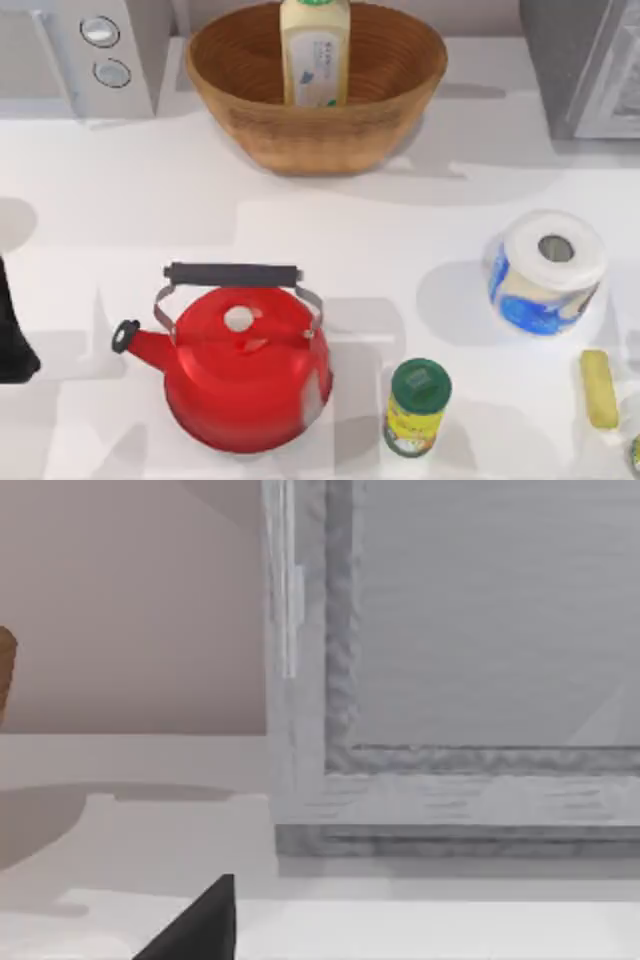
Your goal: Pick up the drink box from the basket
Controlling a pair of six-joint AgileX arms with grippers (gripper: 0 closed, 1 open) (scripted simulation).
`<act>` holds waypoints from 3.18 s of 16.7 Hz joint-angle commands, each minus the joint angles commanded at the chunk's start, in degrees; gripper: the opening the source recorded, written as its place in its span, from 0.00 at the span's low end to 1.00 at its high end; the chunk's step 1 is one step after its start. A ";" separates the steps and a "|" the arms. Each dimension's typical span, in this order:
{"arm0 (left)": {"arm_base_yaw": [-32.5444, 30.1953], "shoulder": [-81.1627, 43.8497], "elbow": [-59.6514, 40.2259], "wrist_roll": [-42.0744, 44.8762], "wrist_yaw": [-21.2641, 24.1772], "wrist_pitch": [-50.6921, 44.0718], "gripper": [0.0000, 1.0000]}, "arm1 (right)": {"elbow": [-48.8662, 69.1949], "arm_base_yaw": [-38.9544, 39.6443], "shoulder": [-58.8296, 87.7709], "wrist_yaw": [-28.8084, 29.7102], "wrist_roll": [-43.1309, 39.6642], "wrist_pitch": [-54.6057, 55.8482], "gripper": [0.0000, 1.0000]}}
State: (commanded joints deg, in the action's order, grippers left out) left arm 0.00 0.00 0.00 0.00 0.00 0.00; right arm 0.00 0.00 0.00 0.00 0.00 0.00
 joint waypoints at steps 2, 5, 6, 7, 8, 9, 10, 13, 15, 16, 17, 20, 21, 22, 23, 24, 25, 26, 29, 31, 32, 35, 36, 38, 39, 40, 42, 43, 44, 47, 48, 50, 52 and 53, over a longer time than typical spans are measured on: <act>0.00 0.00 0.00 0.00 0.00 0.00 1.00 | 0.00 0.00 0.00 0.00 0.00 0.00 1.00; -1.18 -3.52 -1.89 -0.60 -1.26 0.49 1.00 | 0.00 0.00 0.00 0.00 0.00 0.00 1.00; -1.98 -5.90 -3.33 -0.89 -2.06 1.01 1.00 | 0.00 0.00 0.00 0.00 0.00 0.00 1.00; -2.96 -8.86 -5.16 -1.20 -3.03 1.73 1.00 | 0.00 0.00 0.00 0.00 0.00 0.00 1.00; -4.11 -12.35 -7.38 -1.52 -4.14 2.65 1.00 | 0.00 0.00 0.00 0.00 0.00 0.00 1.00; -5.42 -16.34 -9.94 -1.83 -5.37 3.75 1.00 | 0.00 0.00 0.00 0.00 0.00 0.00 1.00; -6.85 -20.78 -12.80 -2.14 -6.71 5.01 1.00 | 0.00 0.00 0.00 0.00 0.00 0.00 1.00; -11.79 -36.24 -22.77 -3.06 -11.24 9.49 1.00 | 0.00 0.00 0.00 0.00 0.00 0.00 1.00; -15.43 -47.82 -30.17 -3.66 -14.53 12.84 1.00 | 0.00 0.00 0.00 0.00 0.00 0.00 1.00; -17.29 -53.80 -33.98 -3.96 -16.21 14.58 1.00 | 0.00 0.00 0.00 0.00 0.00 0.00 1.00; -19.16 -59.82 -37.81 -4.25 -17.90 16.32 1.00 | 0.00 0.00 0.00 0.00 0.00 0.00 1.00; -24.66 -77.67 -49.03 -5.14 -22.83 21.43 1.00 | 0.00 0.00 0.00 0.00 0.00 0.00 1.00; -26.39 -83.38 -52.55 -5.43 -24.39 23.02 1.00 | 0.00 0.00 0.00 0.00 0.00 0.00 1.00; -28.05 -88.89 -55.91 -5.73 -25.89 24.54 1.00 | 0.00 0.00 0.00 0.00 0.00 0.00 1.00; -29.62 -94.15 -59.07 -6.02 -27.31 25.95 1.00 | 0.00 0.00 0.00 0.00 0.00 0.00 1.00; -31.10 -99.11 -62.02 -6.31 -28.65 27.26 1.00 | 0.00 0.00 0.00 0.00 0.00 0.00 1.00; -32.46 -103.72 -64.71 -6.60 -29.90 28.44 1.00 | 0.00 0.00 0.00 0.00 0.00 0.00 1.00; -33.71 -107.91 -67.14 -6.88 -31.04 29.50 1.00 | 0.00 0.00 0.00 0.00 0.00 0.00 1.00; -36.56 -117.44 -72.51 -7.60 -33.67 31.79 1.00 | 0.00 0.00 0.00 0.00 0.00 0.00 1.00; -37.63 -120.92 -74.41 -7.91 -34.66 32.57 1.00 | 0.00 0.00 0.00 0.00 0.00 0.00 1.00; -37.89 -121.76 -74.84 -7.99 -34.90 32.75 1.00 | 0.00 0.00 0.00 0.00 0.00 0.00 1.00; -37.97 -122.02 -74.97 -8.02 -34.98 32.81 1.00 | 0.00 0.00 0.00 0.00 0.00 0.00 1.00; -37.97 -122.02 -74.97 -8.02 -34.98 32.81 1.00 | 0.00 0.00 0.00 0.00 0.00 0.00 1.00; -37.66 -121.99 -74.87 -7.97 -34.81 32.66 1.00 | 0.00 0.00 0.00 0.00 0.00 0.00 1.00; -37.52 -122.37 -75.56 -7.91 -34.61 32.53 1.00 | 0.00 0.00 0.00 0.00 0.00 0.00 1.00; -37.31 -123.08 -76.62 -7.83 -34.33 32.34 1.00 | 0.00 0.00 0.00 0.00 0.00 0.00 1.00; -36.69 -125.16 -79.34 -7.65 -33.69 31.78 1.00 | 0.00 0.00 0.00 0.00 0.00 0.00 1.00; -36.30 -126.33 -80.88 -7.55 -33.30 31.45 1.00 | 0.00 0.00 0.00 0.00 0.00 0.00 1.00; -35.88 -127.47 -82.45 -7.44 -32.87 31.07 1.00 | 0.00 0.00 0.00 0.00 0.00 0.00 1.00; -34.77 -130.18 -86.33 -7.14 -31.75 30.06 1.00 | 0.00 0.00 0.00 0.00 0.00 0.00 1.00; -34.61 -130.61 -86.93 -7.10 -31.59 29.92 1.00 | 0.00 0.00 0.00 0.00 0.00 0.00 1.00; -34.59 -130.69 -87.04 -7.09 -31.56 29.89 1.00 | 0.00 0.00 0.00 0.00 0.00 0.00 1.00; -34.59 -130.69 -87.04 -7.09 -31.56 29.89 1.00 | 0.00 0.00 0.00 0.00 0.00 0.00 1.00; -34.59 -130.69 -87.04 -7.09 -31.56 29.89 0.92 | 0.00 0.00 0.00 0.00 0.00 0.00 1.00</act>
State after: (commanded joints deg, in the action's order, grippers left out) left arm -34.59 -130.69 -87.04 -7.09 -31.56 29.89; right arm 0.00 0.00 0.00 0.00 0.00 0.00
